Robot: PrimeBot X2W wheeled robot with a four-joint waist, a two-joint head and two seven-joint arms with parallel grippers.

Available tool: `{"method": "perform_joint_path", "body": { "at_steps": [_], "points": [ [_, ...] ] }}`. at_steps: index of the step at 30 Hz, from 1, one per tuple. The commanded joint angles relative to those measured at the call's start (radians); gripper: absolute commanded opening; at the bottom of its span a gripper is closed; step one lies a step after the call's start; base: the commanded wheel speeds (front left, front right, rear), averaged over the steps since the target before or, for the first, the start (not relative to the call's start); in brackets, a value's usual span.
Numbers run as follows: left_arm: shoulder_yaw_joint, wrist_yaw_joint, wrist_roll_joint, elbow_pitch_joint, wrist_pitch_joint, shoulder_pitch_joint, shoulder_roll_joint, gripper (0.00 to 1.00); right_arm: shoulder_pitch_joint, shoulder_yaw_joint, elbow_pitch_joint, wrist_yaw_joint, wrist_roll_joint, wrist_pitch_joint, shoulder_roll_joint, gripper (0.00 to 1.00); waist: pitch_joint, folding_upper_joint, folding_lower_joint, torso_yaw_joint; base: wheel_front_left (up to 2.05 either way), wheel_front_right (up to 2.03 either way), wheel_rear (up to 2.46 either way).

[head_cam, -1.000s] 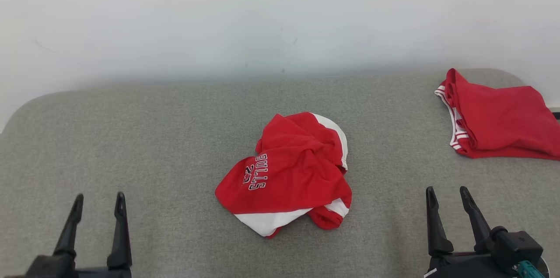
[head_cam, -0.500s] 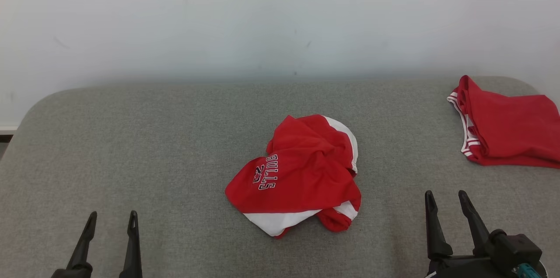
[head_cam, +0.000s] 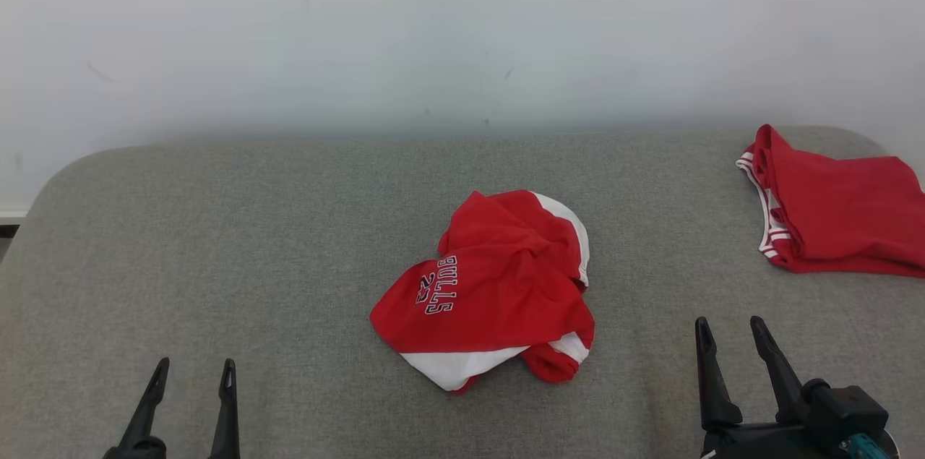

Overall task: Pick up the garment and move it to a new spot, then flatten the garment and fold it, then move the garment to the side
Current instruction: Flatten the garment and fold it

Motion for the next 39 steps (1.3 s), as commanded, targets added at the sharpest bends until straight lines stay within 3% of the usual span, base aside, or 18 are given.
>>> {"method": "perform_joint_path", "body": {
  "at_steps": [1,39],
  "points": [
    [-0.003,0.001,0.008,-0.002,0.007,-0.001,0.006,1.0,0.01,0.001,-0.007,-0.003,-0.01,0.002,0.002,1.0,0.0,0.0,0.0001,-0.001,0.0,0.0,0.0],
    [0.007,0.022,-0.03,0.009,0.004,-0.022,0.017,1.0,0.028,0.021,-0.035,-0.003,-0.01,0.041,0.002,1.0,-0.004,0.0,0.0001,-0.013,0.0,0.0,0.0]
  ]
}}
